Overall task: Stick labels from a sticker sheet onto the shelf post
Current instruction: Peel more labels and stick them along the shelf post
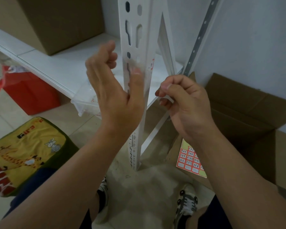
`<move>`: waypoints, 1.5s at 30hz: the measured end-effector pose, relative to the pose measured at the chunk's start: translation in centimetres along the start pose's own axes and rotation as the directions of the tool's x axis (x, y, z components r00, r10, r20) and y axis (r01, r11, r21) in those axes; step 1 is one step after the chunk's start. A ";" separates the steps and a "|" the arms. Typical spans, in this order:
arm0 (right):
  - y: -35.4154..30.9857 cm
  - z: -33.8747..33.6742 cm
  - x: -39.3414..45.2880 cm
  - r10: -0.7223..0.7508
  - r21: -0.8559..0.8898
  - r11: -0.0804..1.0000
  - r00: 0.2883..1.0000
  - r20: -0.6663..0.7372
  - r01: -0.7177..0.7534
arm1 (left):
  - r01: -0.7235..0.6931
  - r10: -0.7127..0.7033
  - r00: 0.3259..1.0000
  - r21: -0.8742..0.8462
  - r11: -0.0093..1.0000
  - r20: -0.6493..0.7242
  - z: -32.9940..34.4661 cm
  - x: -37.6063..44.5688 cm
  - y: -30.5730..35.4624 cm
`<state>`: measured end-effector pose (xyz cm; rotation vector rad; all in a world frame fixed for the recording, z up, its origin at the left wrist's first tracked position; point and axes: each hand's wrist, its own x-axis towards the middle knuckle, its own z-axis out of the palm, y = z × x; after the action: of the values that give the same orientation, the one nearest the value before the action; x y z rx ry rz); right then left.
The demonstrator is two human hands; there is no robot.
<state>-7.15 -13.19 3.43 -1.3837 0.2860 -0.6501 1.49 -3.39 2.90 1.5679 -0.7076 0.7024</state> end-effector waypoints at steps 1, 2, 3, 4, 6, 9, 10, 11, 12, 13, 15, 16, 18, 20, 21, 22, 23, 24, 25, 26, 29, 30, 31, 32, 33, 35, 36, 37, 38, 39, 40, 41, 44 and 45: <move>-0.1 -0.1 -0.1 -0.001 0.020 1.000 1.000 0.015 0.000 | -0.087 0.087 0.996 0.014 0.996 0.007 -0.1 -0.1 0.2; -0.2 -0.2 -0.2 -0.002 0.043 0.999 0.999 0.032 0.000 | -0.170 0.170 0.985 0.018 0.985 0.033 -0.1 -0.2 0.5; -0.3 -0.3 -0.3 -0.002 0.068 0.998 0.998 0.056 -0.002 | -0.241 0.239 0.968 0.010 0.971 0.074 -0.2 -0.4 0.7; -0.4 -0.4 -0.4 -0.004 0.085 0.996 0.997 0.080 -0.003 | -0.288 0.288 0.950 -0.010 0.957 0.124 -0.3 -0.6 1.0; -0.6 -0.5 -0.6 0.003 0.106 0.994 0.991 0.134 -0.017 | -0.317 0.323 0.923 -0.063 0.946 0.210 -0.4 -1.0 1.3; -0.9 -0.6 -0.8 0.054 0.176 0.980 0.972 0.229 -0.096 | -0.277 0.303 0.905 -0.127 0.952 0.299 -0.7 -1.4 1.5; -0.9 -0.6 -0.9 0.065 0.196 0.974 0.966 0.251 -0.117 | -0.266 0.297 0.899 -0.137 0.954 0.323 -0.8 -1.4 1.5; -0.9 -0.7 -1.0 0.071 0.205 0.970 0.962 0.263 -0.128 | -0.259 0.292 0.893 -0.140 0.956 0.342 -0.9 -1.4 1.4; -0.9 -0.8 -1.0 0.074 0.207 0.969 0.961 0.267 -0.132 | -0.253 0.287 0.891 -0.142 0.957 0.352 -1.0 -1.4 1.3; -0.8 -0.9 -1.0 0.078 0.207 0.969 0.961 0.267 -0.136 | -0.247 0.284 0.890 -0.145 0.958 0.356 -1.1 -1.4 1.2; -0.7 -1.1 -0.9 0.092 0.193 0.970 0.961 0.263 -0.146 | -0.242 0.285 0.886 -0.160 0.957 0.366 -1.4 -1.4 1.0; -0.8 -1.3 -0.9 0.102 0.180 0.972 0.961 0.259 -0.152 | -0.242 0.289 0.881 -0.167 0.956 0.374 -1.5 -1.5 0.9; -0.8 -1.5 -0.9 0.119 0.153 0.975 0.960 0.254 -0.161 | -0.242 0.293 0.873 -0.176 0.954 0.390 -1.7 -1.5 0.7; -0.7 -1.5 -1.0 0.131 0.135 0.976 0.958 0.255 -0.169 | -0.248 0.298 0.868 -0.174 0.953 0.397 -1.9 -1.4 0.7; -0.6 -1.6 -1.0 0.134 0.127 0.977 0.957 0.256 -0.170 | -0.254 0.303 0.866 -0.173 0.952 0.398 -1.9 -1.4 0.7; -0.5 -1.6 -1.0 0.134 0.118 0.979 0.957 0.257 -0.169 | -0.258 0.308 0.863 -0.173 0.950 0.401 -2.0 -1.3 0.7; -0.4 -1.7 -1.0 0.134 0.107 0.980 0.957 0.258 -0.166 | -0.260 0.310 0.860 -0.174 0.950 0.406 -2.0 -1.3 0.7; -0.4 -1.8 -1.0 0.133 0.099 0.982 0.957 0.259 -0.164 | -0.260 0.310 0.858 -0.173 0.950 0.409 -2.0 -1.3 0.6; -0.4 -1.8 -0.9 0.134 0.095 0.982 0.957 0.259 -0.163 | -0.260 0.308 0.858 -0.169 0.951 0.410 -2.0 -1.3 0.5; -0.4 -1.9 -0.9 0.134 0.093 0.982 0.956 0.261 -0.163 | -0.263 0.306 0.860 -0.161 0.951 0.408 -2.0 -1.3 0.4; -0.3 -1.8 -0.8 0.130 0.077 0.984 0.947 0.293 -0.159 | -0.307 0.318 0.864 -0.092 0.947 0.391 -2.0 -1.4 0.0; -0.3 -1.9 -0.9 0.132 0.069 0.985 0.943 0.305 -0.160 | -0.324 0.323 0.866 -0.062 0.944 0.382 -1.9 -1.5 -0.1; -0.2 -1.9 -0.8 0.136 0.062 0.985 0.939 0.317 -0.163 | -0.334 0.322 0.871 -0.033 0.942 0.371 -1.9 -1.5 -0.2; -0.2 -1.9 -0.9 0.138 0.055 0.985 0.933 0.333 -0.165 | -0.331 0.313 0.881 -0.010 0.944 0.354 -1.9 -1.6 -0.2; -0.2 -1.9 -0.9 0.138 0.044 0.985 0.926 0.353 -0.164 | -0.311 0.291 0.897 0.007 0.951 0.332 -1.9 -1.5 -0.2; -0.2 -1.7 -1.0 0.135 0.004 0.989 0.917 0.376 -0.147 | -0.197 0.184 0.944 0.023 0.980 0.274 -2.2 -1.1 -0.1; -0.1 -1.6 -1.0 0.134 -0.019 0.990 0.922 0.364 -0.136 | -0.106 0.097 0.964 0.024 0.994 0.248 -2.5 -0.7 -0.2; -0.1 -1.6 -1.0 0.130 -0.043 0.991 0.934 0.334 -0.123 | -0.004 -0.003 0.973 0.029 1.000 0.230 -2.9 -0.2 -0.5; 0.1 -1.6 -0.9 0.121 -0.069 0.992 0.949 0.292 -0.106 | 0.096 -0.105 0.969 0.050 0.994 0.224 -3.3 0.4 -0.9; 0.2 -1.5 -0.8 0.110 -0.098 0.991 0.963 0.248 -0.088 | 0.186 -0.203 0.951 0.091 0.978 0.233 -3.7 1.1 -1.5; 0.4 -1.5 -0.7 0.098 -0.128 0.989 0.974 0.205 -0.073 | 0.262 -0.293 0.921 0.149 0.954 0.258 -3.9 1.8 -2.5; 0.5 -1.5 -0.5 0.090 -0.156 0.986 0.983 0.162 -0.064 | 0.321 -0.375 0.879 0.215 0.922 0.294 -4.2 2.5 -3.5; 0.6 -1.2 0.0 0.069 -0.200 0.978 0.997 0.043 -0.059 | 0.373 -0.529 0.748 0.406 0.834 0.400 -4.3 4.0 -7.1; 0.6 -1.1 0.0 0.058 -0.207 0.977 0.998 0.014 -0.054 | 0.363 -0.557 0.714 0.455 0.813 0.424 -4.1 4.2 -8.2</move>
<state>-7.54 -14.05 2.63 -1.5744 0.3836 -0.5713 10.31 1.30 1.41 2.2070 -0.5586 -0.0332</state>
